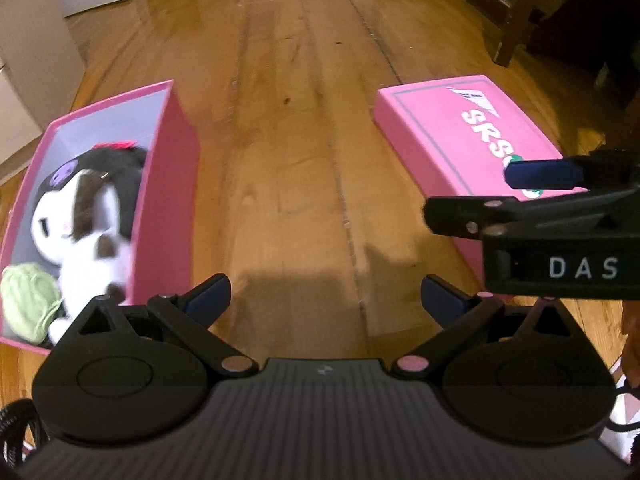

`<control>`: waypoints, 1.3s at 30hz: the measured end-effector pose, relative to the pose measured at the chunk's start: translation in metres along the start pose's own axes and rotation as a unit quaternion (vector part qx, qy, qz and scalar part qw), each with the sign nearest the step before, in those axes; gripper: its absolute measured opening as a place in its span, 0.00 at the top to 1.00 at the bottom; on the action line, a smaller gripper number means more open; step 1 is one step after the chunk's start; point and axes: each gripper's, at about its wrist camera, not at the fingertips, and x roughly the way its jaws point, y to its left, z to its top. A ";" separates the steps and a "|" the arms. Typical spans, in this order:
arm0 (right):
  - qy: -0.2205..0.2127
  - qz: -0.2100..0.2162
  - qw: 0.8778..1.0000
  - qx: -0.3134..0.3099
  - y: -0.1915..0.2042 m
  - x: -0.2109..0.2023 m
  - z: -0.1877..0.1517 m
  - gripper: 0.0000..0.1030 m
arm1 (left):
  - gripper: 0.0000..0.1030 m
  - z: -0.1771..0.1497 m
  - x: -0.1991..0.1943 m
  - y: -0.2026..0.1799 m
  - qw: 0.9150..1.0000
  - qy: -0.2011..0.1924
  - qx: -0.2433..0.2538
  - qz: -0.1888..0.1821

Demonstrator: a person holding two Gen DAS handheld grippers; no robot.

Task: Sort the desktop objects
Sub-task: 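Move both tools to the pink SRSOO lid lying on the floor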

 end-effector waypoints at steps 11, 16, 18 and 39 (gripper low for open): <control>0.015 -0.105 0.994 0.032 -0.103 -0.005 0.006 0.20 | 0.00 0.040 0.054 -0.054 0.997 -0.002 -0.004 -0.079; 0.027 -0.120 0.992 0.036 -0.132 0.005 0.003 0.20 | 0.00 0.052 0.084 -0.072 0.995 0.007 -0.013 -0.103; 0.034 -0.124 0.991 0.040 -0.141 0.011 0.001 0.20 | 0.00 0.055 0.093 -0.072 0.993 -0.004 -0.031 -0.110; 0.086 -0.105 0.986 0.099 -0.212 0.041 -0.009 0.12 | 0.00 0.063 0.148 -0.087 0.984 0.034 -0.049 -0.167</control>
